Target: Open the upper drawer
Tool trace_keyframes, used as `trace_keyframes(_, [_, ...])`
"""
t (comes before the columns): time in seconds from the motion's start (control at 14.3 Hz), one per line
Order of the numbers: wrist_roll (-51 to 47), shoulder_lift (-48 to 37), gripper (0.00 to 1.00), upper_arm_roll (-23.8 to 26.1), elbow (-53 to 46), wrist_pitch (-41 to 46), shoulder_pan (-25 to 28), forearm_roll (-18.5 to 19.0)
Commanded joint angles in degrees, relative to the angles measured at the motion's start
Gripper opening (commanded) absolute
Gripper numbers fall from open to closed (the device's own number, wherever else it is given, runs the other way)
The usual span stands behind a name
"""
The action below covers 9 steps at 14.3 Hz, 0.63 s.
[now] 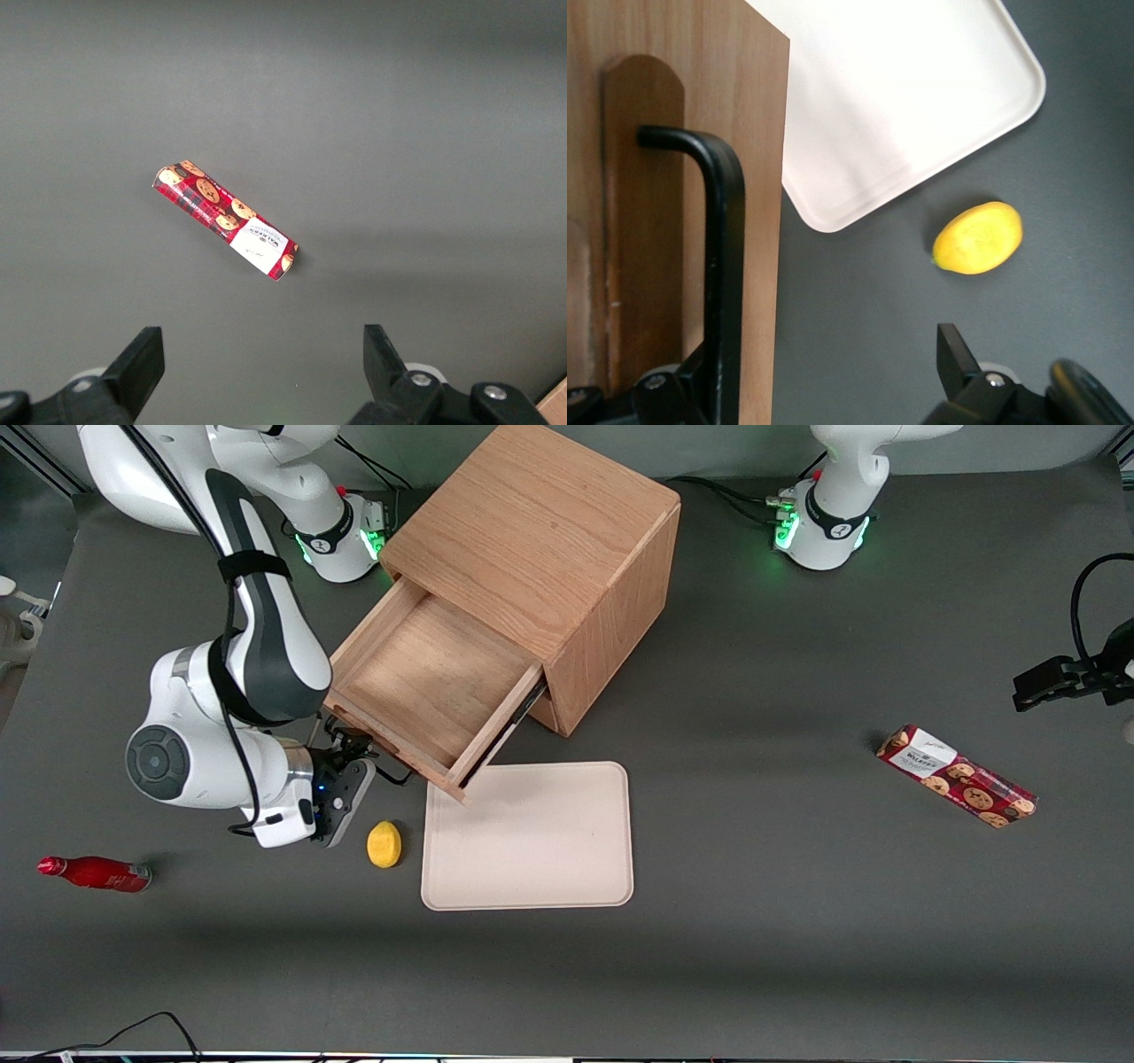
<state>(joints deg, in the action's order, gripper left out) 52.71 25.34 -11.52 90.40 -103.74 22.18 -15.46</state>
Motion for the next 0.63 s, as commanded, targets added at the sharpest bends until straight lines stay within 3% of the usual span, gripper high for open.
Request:
trace_keyframes(0.0, [3.27,2.42,1.00,0.10,-3.64,0.11,-1.26,-0.10])
trace_keyframes(0.56, [4.51,3.93,1.00,0.18,-6.02,0.11,-2.84,1.49])
